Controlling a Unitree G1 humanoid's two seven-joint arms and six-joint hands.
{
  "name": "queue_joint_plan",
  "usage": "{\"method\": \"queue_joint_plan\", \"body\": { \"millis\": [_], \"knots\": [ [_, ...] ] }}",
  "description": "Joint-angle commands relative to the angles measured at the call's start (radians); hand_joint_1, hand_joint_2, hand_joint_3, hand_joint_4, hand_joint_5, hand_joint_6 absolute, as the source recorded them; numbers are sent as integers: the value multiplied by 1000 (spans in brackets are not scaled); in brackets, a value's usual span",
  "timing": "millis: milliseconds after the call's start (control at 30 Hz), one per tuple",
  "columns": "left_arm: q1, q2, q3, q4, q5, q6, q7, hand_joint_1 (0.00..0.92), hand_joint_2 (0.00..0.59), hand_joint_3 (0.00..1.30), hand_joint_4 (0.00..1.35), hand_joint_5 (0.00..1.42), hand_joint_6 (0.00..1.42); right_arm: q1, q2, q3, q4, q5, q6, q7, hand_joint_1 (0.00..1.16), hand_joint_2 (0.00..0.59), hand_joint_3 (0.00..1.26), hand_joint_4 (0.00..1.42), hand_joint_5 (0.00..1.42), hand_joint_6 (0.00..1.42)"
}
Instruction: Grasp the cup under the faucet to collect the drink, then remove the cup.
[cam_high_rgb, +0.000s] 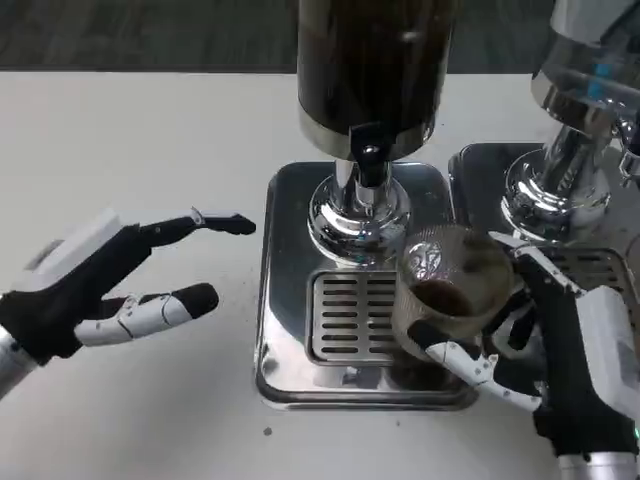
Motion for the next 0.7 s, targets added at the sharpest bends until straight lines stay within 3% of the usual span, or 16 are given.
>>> {"method": "queue_joint_plan", "body": {
  "millis": [33, 700],
  "knots": [
    [44, 35, -19, -69, -2, -36, -22, 0, 115, 287, 190, 184, 184, 40, -6, -17, -85, 17, -13, 17, 627, 243, 652, 784, 888, 1111],
    [153, 170, -62, -303, -96, -112, -76, 0, 99, 242, 116, 122, 160, 162, -13, -29, -245, 30, -31, 103, 627, 243, 677, 802, 916, 1162]
  ]
}}
